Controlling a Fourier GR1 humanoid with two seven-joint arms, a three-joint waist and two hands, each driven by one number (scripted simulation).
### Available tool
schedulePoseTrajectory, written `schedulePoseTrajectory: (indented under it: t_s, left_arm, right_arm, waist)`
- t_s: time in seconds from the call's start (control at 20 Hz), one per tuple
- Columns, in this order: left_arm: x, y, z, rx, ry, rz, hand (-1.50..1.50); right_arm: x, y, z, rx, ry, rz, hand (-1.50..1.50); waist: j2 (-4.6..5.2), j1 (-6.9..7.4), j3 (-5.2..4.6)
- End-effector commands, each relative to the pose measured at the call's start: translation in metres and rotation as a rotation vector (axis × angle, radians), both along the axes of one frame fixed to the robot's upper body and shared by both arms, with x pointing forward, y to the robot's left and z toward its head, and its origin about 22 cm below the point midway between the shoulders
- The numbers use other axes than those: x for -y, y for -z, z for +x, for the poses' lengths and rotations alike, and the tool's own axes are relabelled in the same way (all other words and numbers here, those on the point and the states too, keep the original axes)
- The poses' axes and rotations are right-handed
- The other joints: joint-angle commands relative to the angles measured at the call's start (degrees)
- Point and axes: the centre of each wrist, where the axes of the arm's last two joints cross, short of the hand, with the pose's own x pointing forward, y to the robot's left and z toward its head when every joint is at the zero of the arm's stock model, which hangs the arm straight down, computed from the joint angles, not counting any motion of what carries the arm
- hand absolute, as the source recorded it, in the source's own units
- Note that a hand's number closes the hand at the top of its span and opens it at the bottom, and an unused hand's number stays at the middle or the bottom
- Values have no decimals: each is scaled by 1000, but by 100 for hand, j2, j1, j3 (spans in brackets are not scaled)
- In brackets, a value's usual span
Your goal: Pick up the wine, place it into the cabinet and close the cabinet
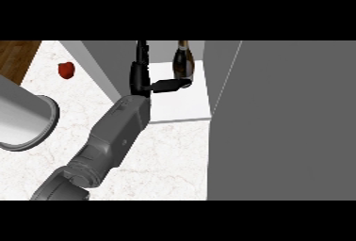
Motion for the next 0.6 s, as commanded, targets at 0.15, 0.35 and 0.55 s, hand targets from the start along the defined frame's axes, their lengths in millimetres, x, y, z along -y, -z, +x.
schedulePoseTrajectory:
  t_s: [0.15,0.35,0.55]
  left_arm:
    - [-12,21,-11,-33,-20,-127,-150]
    - [-16,34,-20,-41,-12,-134,-150]
    - [-13,32,-21,-40,-9,-165,-150]
  right_arm:
    - [-4,-14,-18,36,-8,7,-150]
    - [-1,-10,-15,9,-9,13,-150]
    - [-4,-16,-7,21,-2,24,-150]
  waist:
    - [-40,58,-10]
    - [-94,87,-5]
    - [-74,87,-7]
